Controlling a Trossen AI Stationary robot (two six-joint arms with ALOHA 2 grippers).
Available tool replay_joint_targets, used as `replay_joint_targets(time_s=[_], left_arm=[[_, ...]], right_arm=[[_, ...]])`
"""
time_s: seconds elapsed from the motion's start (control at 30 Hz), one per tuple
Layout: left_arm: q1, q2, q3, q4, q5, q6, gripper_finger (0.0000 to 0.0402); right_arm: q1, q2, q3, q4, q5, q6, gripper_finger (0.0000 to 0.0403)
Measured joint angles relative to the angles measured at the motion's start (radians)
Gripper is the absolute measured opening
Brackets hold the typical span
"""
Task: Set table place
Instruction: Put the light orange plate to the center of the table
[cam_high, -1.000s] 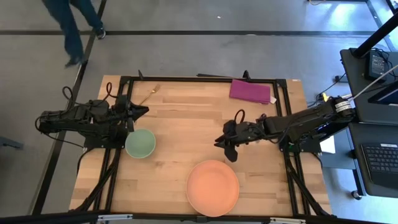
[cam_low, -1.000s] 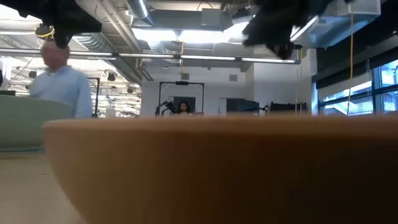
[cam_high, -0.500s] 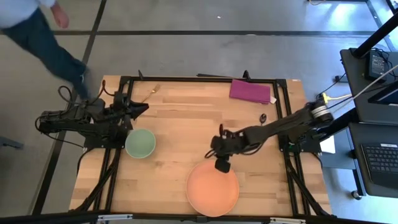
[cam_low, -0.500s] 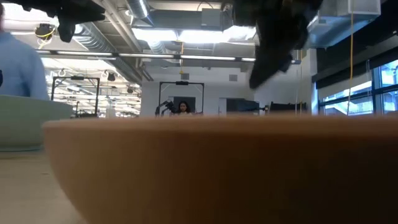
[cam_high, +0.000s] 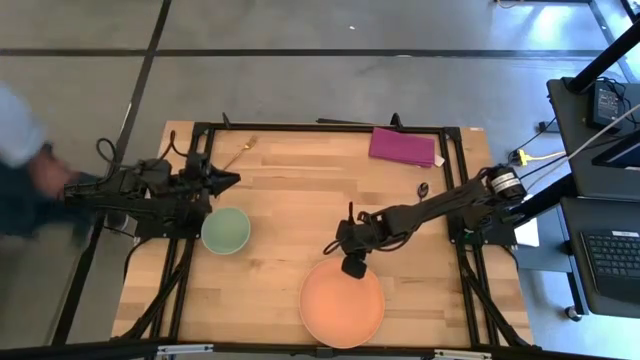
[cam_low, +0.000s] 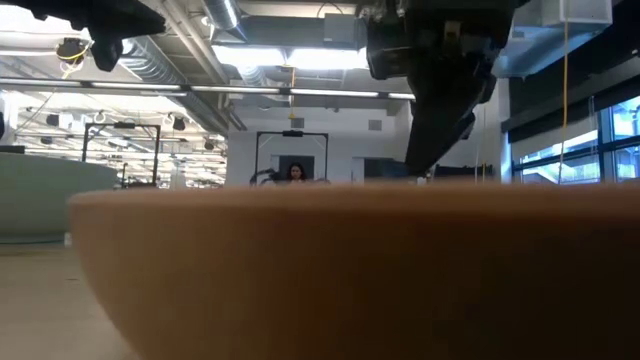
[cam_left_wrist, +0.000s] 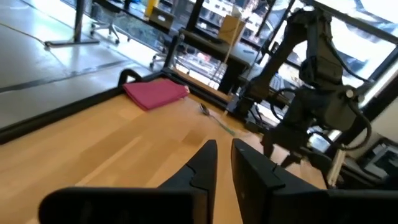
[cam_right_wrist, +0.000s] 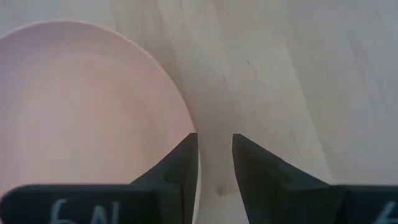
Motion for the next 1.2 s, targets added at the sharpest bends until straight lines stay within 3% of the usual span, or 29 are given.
replay_joint_targets(time_s=[0.3, 0.57, 0.87, 1.2], left_arm=[[-0.002, 0.0, 0.0, -0.052, 0.0, -0.03, 0.0027], [-0.002, 0.001, -0.036, -0.062, -0.002, -0.074, 0.0018], [-0.002, 0.001, -0.048, -0.061, -0.003, -0.101, 0.0009], [-0.002, 0.0, -0.048, -0.061, -0.003, -0.103, 0.0023]], right_arm=[[0.014, 0.077, -0.001, 0.003, -0.011, 0.004, 0.0101], [0.014, 0.076, -0.002, 0.026, -0.083, -0.022, 0.0101], [0.01, 0.084, -0.001, 0.026, -0.085, -0.091, 0.0101], [0.006, 0.15, -0.002, 0.038, -0.085, -0.104, 0.01]])
